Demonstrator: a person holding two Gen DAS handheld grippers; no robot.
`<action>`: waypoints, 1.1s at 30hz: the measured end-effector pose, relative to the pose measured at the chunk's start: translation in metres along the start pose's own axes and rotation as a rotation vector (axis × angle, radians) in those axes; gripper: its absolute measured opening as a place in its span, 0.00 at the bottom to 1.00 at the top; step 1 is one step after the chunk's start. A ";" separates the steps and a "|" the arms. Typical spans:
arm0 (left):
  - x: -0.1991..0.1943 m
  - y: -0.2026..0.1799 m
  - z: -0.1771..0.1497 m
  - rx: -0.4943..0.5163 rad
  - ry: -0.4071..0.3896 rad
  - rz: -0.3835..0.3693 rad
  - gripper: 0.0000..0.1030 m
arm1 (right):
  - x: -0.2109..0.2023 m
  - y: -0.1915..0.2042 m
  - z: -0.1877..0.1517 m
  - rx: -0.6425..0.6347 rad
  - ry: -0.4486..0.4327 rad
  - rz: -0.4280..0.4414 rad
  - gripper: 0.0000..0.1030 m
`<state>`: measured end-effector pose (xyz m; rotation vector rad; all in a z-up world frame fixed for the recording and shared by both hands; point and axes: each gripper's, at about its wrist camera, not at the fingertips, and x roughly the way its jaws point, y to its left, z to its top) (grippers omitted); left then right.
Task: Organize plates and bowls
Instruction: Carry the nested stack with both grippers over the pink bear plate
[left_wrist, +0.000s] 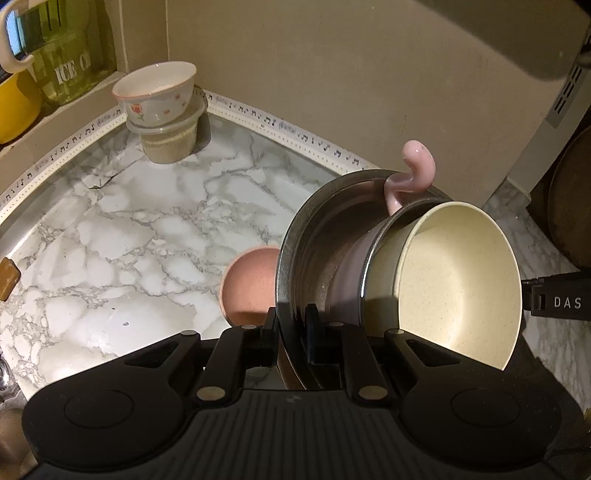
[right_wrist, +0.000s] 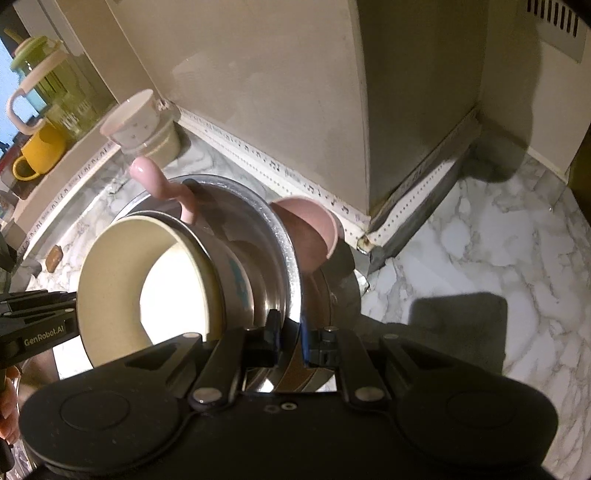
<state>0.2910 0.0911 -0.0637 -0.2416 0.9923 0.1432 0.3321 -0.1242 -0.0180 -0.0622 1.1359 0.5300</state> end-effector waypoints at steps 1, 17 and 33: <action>0.002 0.000 -0.001 0.002 0.002 -0.001 0.12 | 0.001 -0.001 0.000 0.000 0.002 -0.001 0.11; 0.016 -0.003 -0.012 0.020 0.013 -0.006 0.12 | 0.014 -0.008 -0.007 0.001 0.024 -0.023 0.11; 0.014 -0.008 -0.016 0.046 -0.030 0.010 0.13 | 0.016 -0.007 -0.012 -0.018 -0.008 -0.050 0.20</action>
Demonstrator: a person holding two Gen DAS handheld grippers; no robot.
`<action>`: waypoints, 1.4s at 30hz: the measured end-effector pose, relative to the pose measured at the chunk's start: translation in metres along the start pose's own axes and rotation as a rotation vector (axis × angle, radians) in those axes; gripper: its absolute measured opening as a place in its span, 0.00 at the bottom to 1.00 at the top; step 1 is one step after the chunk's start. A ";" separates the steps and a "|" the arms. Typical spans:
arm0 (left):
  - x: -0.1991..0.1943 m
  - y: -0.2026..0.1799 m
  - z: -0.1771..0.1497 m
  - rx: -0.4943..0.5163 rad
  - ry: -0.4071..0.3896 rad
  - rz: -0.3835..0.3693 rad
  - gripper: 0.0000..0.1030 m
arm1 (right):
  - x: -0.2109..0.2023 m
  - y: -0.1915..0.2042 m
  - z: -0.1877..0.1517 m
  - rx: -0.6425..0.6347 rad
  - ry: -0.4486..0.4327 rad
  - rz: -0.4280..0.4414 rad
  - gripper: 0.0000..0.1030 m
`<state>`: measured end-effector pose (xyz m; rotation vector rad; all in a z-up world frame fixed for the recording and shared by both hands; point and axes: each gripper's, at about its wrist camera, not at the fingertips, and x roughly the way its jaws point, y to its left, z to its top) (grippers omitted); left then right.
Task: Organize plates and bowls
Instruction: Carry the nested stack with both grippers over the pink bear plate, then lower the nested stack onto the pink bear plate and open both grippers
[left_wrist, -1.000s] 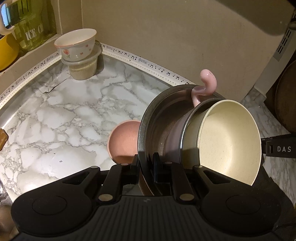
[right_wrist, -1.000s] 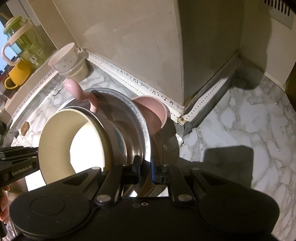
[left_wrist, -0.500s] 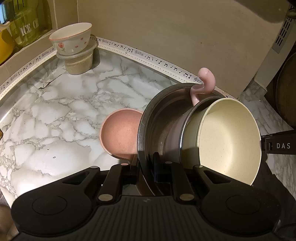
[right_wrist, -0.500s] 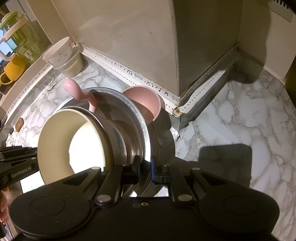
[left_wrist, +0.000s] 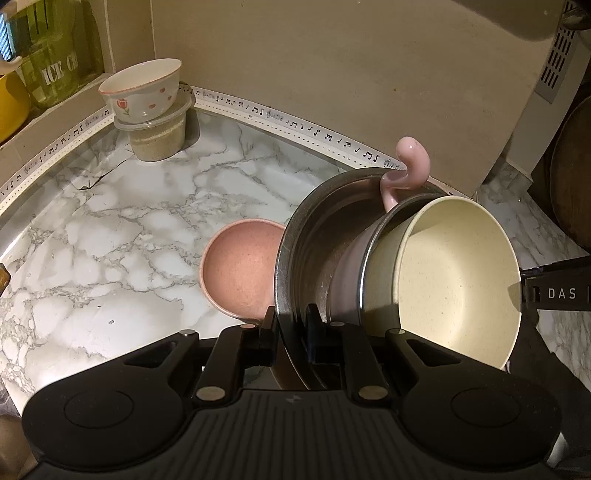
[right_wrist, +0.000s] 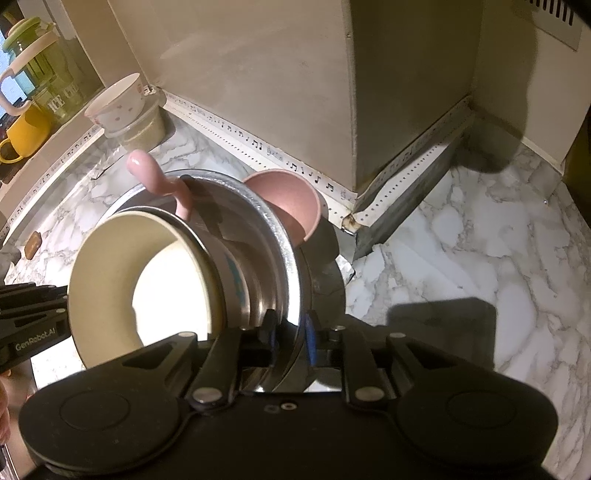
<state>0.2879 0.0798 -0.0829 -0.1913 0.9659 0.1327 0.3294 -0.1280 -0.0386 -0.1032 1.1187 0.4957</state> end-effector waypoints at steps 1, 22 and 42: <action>0.000 0.000 0.000 0.001 -0.001 0.001 0.13 | 0.000 0.000 0.000 -0.001 -0.002 -0.001 0.20; -0.025 0.005 -0.009 0.027 -0.067 0.030 0.29 | -0.029 -0.003 -0.012 0.003 -0.075 0.007 0.32; -0.094 -0.016 -0.032 0.044 -0.195 -0.005 0.63 | -0.114 0.038 -0.063 -0.113 -0.352 0.068 0.51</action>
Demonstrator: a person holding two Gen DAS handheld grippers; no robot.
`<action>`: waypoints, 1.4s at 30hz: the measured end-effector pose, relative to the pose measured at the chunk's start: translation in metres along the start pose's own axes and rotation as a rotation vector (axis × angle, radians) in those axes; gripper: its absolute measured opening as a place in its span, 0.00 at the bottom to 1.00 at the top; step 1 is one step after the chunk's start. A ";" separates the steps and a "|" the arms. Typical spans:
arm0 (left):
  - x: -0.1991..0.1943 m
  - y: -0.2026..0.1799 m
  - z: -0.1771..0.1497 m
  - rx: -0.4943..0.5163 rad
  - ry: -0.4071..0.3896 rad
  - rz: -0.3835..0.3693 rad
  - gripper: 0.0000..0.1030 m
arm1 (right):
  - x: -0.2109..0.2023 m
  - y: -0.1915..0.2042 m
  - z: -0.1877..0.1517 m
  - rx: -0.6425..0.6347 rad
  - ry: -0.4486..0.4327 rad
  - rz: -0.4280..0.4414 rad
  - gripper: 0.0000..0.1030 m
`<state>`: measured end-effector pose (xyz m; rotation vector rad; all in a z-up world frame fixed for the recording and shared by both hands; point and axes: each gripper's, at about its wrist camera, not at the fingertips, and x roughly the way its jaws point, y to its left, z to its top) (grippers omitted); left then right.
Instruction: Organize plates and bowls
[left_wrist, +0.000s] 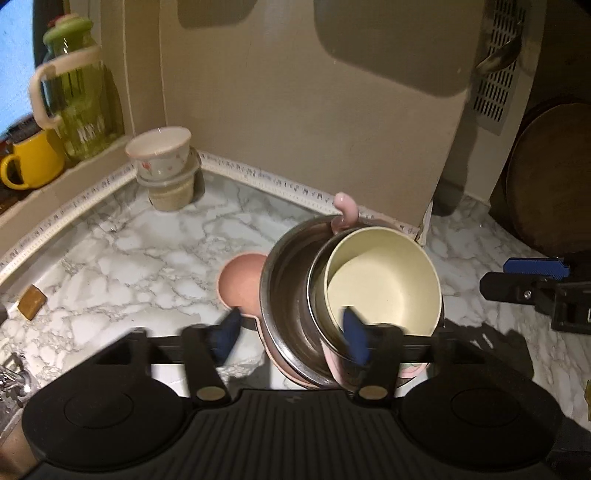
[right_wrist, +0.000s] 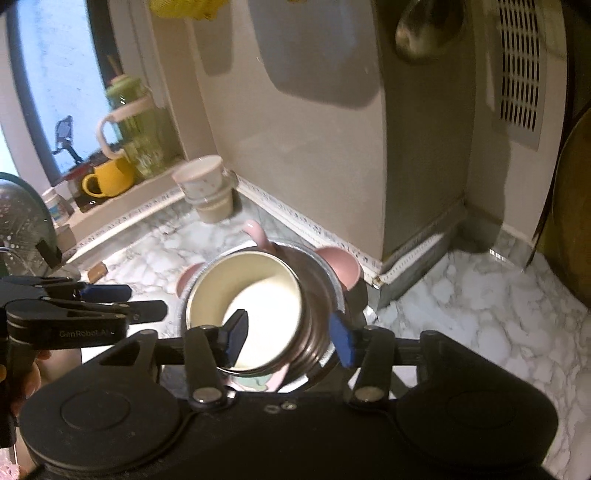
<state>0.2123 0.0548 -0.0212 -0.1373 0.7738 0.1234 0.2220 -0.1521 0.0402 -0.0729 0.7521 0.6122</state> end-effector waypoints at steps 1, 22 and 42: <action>-0.005 -0.002 -0.001 0.006 -0.014 -0.008 0.63 | -0.004 0.002 -0.002 -0.008 -0.017 -0.004 0.51; -0.058 -0.024 -0.034 0.045 -0.120 -0.024 0.76 | -0.057 0.032 -0.045 -0.051 -0.183 0.023 0.83; -0.081 -0.040 -0.051 0.028 -0.169 -0.055 1.00 | -0.086 0.026 -0.067 -0.013 -0.277 -0.021 1.00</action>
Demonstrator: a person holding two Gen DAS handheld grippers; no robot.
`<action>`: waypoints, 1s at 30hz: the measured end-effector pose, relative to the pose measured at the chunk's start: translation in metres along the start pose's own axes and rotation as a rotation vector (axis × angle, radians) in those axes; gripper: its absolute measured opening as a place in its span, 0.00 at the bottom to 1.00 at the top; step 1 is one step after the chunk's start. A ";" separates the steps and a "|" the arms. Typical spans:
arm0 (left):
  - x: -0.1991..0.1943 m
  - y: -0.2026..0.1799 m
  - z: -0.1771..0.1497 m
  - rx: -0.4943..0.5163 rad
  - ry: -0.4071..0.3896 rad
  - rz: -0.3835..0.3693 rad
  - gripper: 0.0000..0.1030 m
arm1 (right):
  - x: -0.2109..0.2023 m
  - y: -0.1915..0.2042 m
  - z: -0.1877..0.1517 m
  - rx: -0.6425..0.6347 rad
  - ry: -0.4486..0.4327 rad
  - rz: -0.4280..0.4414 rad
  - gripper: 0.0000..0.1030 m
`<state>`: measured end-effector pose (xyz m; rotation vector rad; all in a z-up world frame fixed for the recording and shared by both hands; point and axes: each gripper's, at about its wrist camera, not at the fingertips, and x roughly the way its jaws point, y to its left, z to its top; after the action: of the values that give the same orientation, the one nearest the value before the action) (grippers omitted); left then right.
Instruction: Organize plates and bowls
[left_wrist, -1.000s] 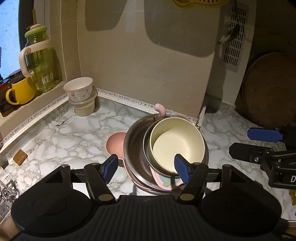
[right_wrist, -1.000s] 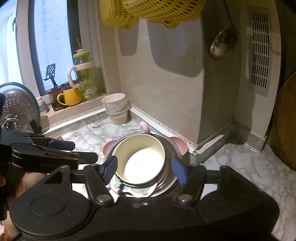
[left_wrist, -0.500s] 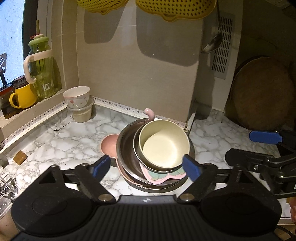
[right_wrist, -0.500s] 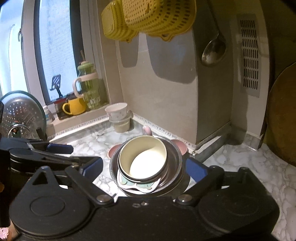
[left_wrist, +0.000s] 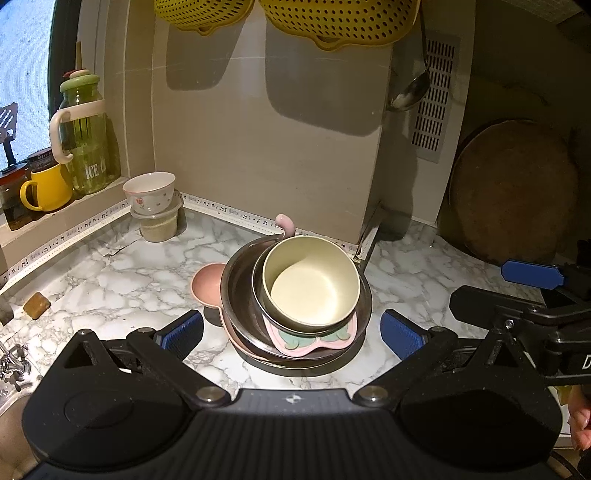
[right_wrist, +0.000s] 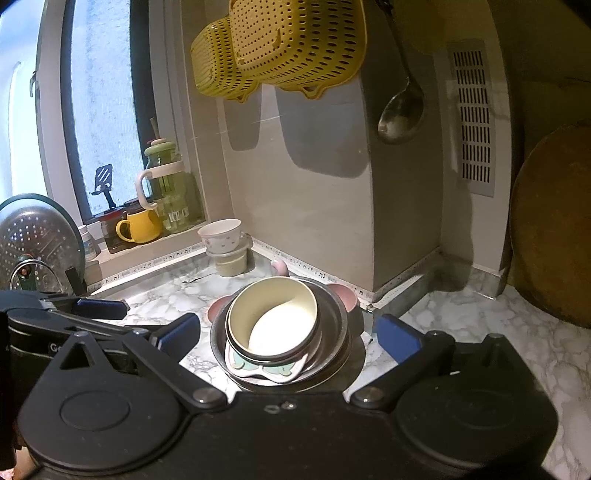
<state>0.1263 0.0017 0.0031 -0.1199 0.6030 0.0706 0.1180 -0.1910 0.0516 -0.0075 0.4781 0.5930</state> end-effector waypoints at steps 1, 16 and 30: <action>-0.001 0.000 0.000 0.000 -0.003 0.000 1.00 | -0.001 0.000 0.000 0.003 0.000 -0.002 1.00; -0.005 -0.003 0.000 0.002 -0.012 -0.013 1.00 | -0.001 0.002 -0.003 0.005 0.009 -0.001 1.00; -0.005 -0.002 0.002 0.006 -0.022 -0.017 1.00 | 0.000 0.003 -0.002 0.011 0.011 0.005 1.00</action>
<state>0.1234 0.0000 0.0074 -0.1181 0.5800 0.0535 0.1154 -0.1889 0.0505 0.0014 0.4922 0.5955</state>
